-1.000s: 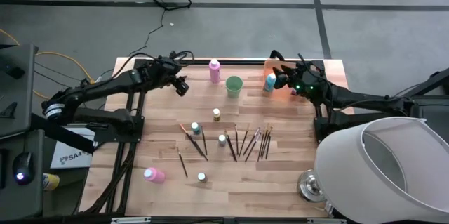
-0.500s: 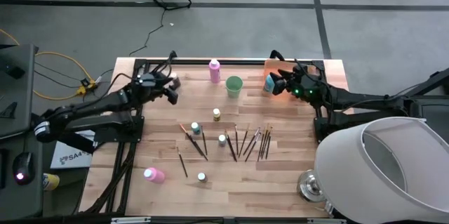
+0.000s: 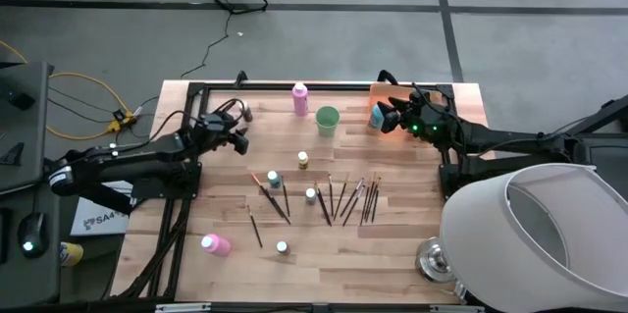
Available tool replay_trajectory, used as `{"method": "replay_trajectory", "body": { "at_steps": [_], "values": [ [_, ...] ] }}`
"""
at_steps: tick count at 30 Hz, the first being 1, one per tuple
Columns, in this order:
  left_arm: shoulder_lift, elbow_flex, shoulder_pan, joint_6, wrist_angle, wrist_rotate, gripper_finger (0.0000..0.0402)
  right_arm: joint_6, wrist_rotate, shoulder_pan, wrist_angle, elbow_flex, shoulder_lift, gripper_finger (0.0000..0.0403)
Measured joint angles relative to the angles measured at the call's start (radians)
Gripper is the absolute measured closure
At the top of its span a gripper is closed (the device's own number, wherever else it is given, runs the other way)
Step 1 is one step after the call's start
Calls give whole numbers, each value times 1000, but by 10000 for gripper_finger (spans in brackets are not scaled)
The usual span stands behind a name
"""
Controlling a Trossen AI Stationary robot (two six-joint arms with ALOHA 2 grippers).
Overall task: Pick & Place Paint Supplies
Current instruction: Put the top small brown paint bottle into the orange bin
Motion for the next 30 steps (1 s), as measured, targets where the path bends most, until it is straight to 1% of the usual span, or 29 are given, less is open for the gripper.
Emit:
{"method": "replay_trajectory", "body": {
  "at_steps": [2,6,10,17,22,30],
  "values": [
    [27,-31,0,0,72,-18,208,-1,-1,6,2,0,0,174],
    [98,-85,0,15,218,-87,208,-29,-1,28,11,0,0,174],
    [189,-126,0,66,380,-97,208,-53,-1,50,17,0,0,174],
    [386,-130,0,87,559,-101,208,-53,2,64,17,0,0,174],
    [545,-130,0,78,679,-153,208,-53,4,64,17,0,0,174],
    [791,-110,0,71,888,-176,208,-53,6,64,18,0,0,174]
  ]
}}
